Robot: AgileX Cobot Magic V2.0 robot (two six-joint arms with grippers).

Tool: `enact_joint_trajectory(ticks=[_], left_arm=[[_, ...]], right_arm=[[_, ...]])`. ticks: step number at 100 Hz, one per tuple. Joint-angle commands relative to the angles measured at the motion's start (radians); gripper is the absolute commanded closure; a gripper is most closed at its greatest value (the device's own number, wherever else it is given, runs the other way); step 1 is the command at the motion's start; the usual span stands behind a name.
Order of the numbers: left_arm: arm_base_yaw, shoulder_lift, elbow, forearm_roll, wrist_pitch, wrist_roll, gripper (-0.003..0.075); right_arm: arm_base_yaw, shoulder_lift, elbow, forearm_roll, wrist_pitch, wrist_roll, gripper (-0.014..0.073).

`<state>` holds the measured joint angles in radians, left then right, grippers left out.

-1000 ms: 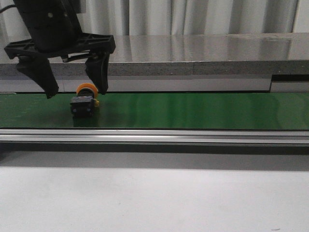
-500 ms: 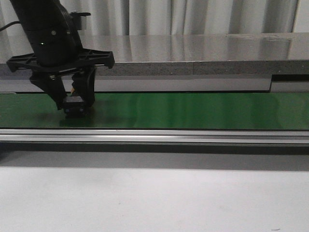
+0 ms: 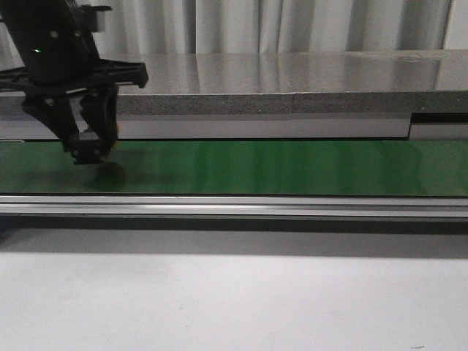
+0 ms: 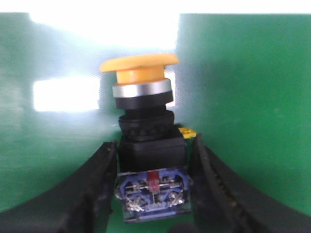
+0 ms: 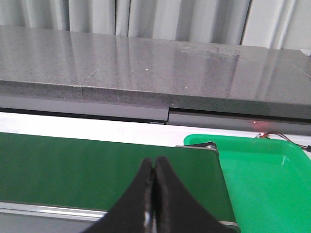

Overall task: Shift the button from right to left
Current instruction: 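Lift the button with the left gripper and carry it over the blue tray, then lower the button into the blue tray and open the left gripper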

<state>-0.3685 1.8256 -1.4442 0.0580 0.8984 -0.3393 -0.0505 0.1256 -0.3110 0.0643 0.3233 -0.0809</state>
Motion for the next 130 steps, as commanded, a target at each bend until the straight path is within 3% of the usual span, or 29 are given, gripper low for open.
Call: enact_joint_trajectory(ticks=[1, 36, 70, 85, 130], left_arm=[[0.041, -0.095, -0.031, 0.030, -0.018, 0.023, 0.0532], [0.304, -0.152, -0.031, 0.018, 0.077, 0.267, 0.0532], [0.578, -0.148, -0.031, -0.058, 0.088, 0.515, 0.0532], [0.681, -0.142, -0.031, -0.058, 0.039, 0.527, 0.0532], [0.710, 0.051, -0.031, -0.066, -0.002, 0.617, 0.0532]], right_arm=[[0.002, 0.009, -0.027, -0.010, -0.068, 0.003, 0.0660], [0.002, 0.009, -0.027, -0.010, -0.068, 0.003, 0.0660], [0.002, 0.009, -0.027, -0.010, -0.068, 0.003, 0.0660], [0.002, 0.009, -0.027, -0.010, -0.068, 0.003, 0.0660], [0.002, 0.009, -0.027, -0.010, -0.068, 0.003, 0.0660]])
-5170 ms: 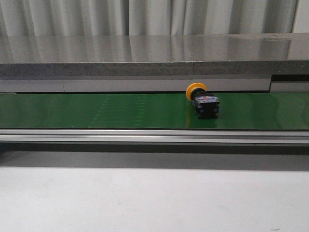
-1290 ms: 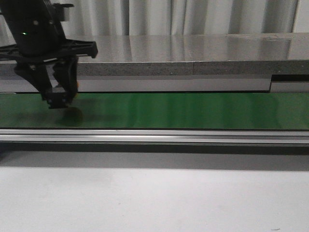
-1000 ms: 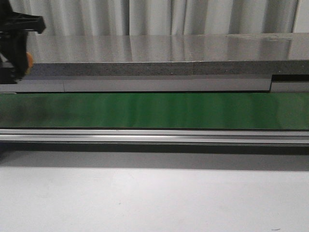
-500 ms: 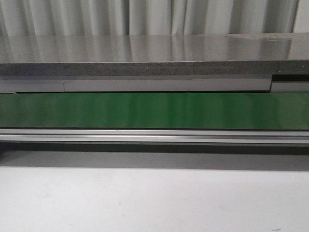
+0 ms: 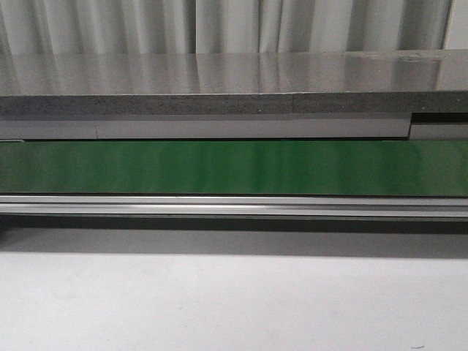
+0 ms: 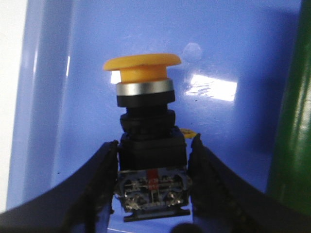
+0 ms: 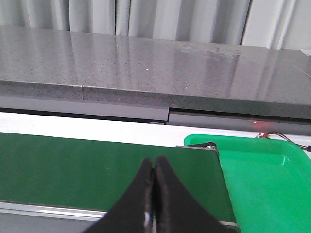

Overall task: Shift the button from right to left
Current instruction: 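Lower the button into the blue tray and open the left gripper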

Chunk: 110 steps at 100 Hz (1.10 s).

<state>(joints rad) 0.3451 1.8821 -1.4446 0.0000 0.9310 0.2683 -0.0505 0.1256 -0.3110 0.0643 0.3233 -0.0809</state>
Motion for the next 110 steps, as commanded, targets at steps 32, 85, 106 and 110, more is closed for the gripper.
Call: enact_joint_trajectory(ticks=[32, 85, 106, 110], left_arm=[[-0.004, 0.076, -0.030, 0.014, -0.049, 0.011, 0.0489], [-0.004, 0.026, -0.057, 0.031, -0.025, -0.036, 0.0283], [-0.010, -0.103, -0.079, -0.064, -0.037, -0.041, 0.0643], [-0.022, -0.126, -0.079, -0.070, -0.045, -0.041, 0.0720]], right_arm=[[0.002, 0.009, -0.027, -0.010, -0.068, 0.003, 0.0660], [0.002, 0.009, -0.027, -0.010, -0.068, 0.003, 0.0660], [0.002, 0.009, -0.027, -0.010, -0.067, 0.003, 0.0660], [0.002, 0.009, -0.027, -0.010, -0.067, 0.003, 0.0660]])
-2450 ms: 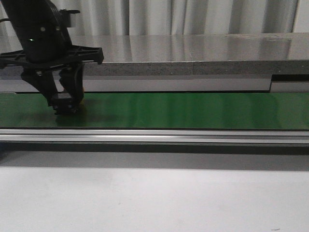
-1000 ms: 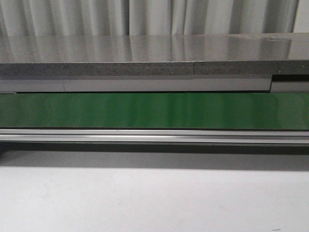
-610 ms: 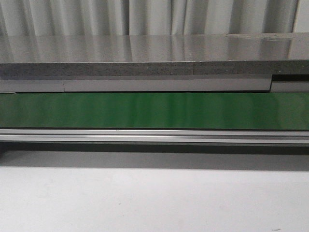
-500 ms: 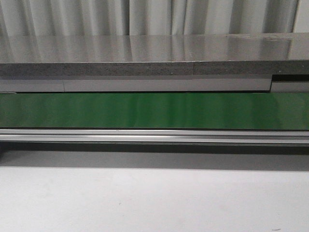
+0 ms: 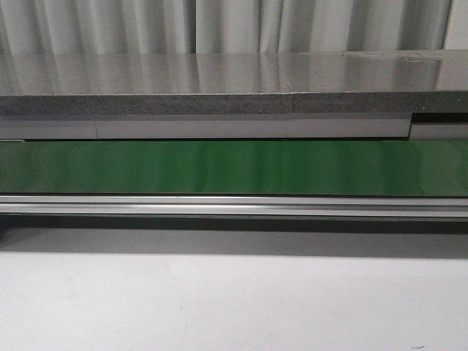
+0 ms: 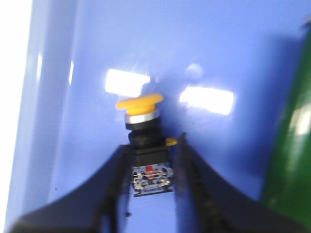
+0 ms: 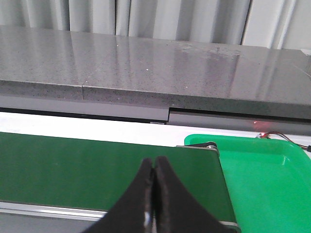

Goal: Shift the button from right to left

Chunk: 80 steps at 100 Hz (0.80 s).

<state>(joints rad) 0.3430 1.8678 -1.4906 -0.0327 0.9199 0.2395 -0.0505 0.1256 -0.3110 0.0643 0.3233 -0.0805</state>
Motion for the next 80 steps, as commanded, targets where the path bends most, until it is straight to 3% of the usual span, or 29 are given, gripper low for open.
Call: enact_joint_trajectory(ticks=[1, 22, 65, 80], left_arm=[[-0.024, -0.121, -0.033, -0.037, -0.037, -0.012, 0.0731], [-0.115, -0.237, -0.033, -0.101, -0.052, -0.012, 0.0741], [-0.450, -0.337, -0.031, -0.118, -0.060, -0.066, 0.0741], [-0.500, -0.377, -0.017, -0.140, -0.060, -0.069, 0.0741]], right_arm=[[0.002, 0.009, -0.027, -0.010, -0.067, 0.002, 0.0660], [0.002, 0.009, -0.027, -0.010, -0.067, 0.002, 0.0660], [0.002, 0.009, -0.027, -0.010, -0.067, 0.002, 0.0660], [0.002, 0.009, -0.027, -0.010, -0.067, 0.002, 0.0660]])
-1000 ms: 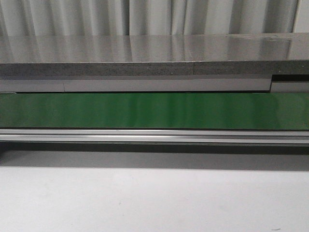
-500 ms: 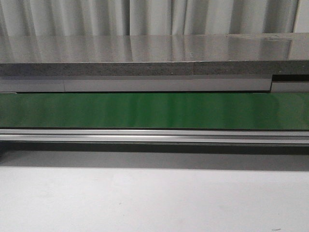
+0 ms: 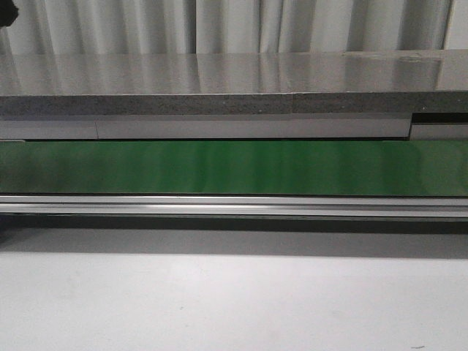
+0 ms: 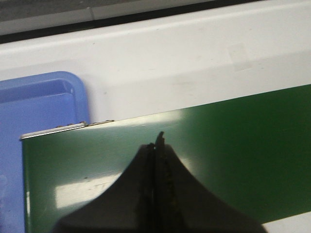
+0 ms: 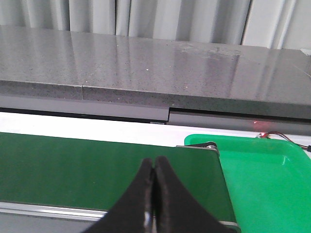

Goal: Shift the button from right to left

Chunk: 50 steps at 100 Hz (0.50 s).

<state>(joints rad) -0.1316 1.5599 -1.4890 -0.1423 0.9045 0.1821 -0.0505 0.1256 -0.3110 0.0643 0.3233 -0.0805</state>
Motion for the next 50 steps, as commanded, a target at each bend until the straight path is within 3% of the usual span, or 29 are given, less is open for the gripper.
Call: enact_joint_trajectory(ticks=[1, 50], left_arm=[[-0.031, -0.071, -0.018, -0.034, -0.045, -0.012, 0.0741], [-0.055, -0.384, 0.254, -0.095, -0.153, -0.012, 0.0740]], right_arm=[[0.002, 0.009, -0.027, -0.010, -0.067, 0.002, 0.0660], [0.002, 0.009, -0.027, -0.010, -0.067, 0.002, 0.0660]])
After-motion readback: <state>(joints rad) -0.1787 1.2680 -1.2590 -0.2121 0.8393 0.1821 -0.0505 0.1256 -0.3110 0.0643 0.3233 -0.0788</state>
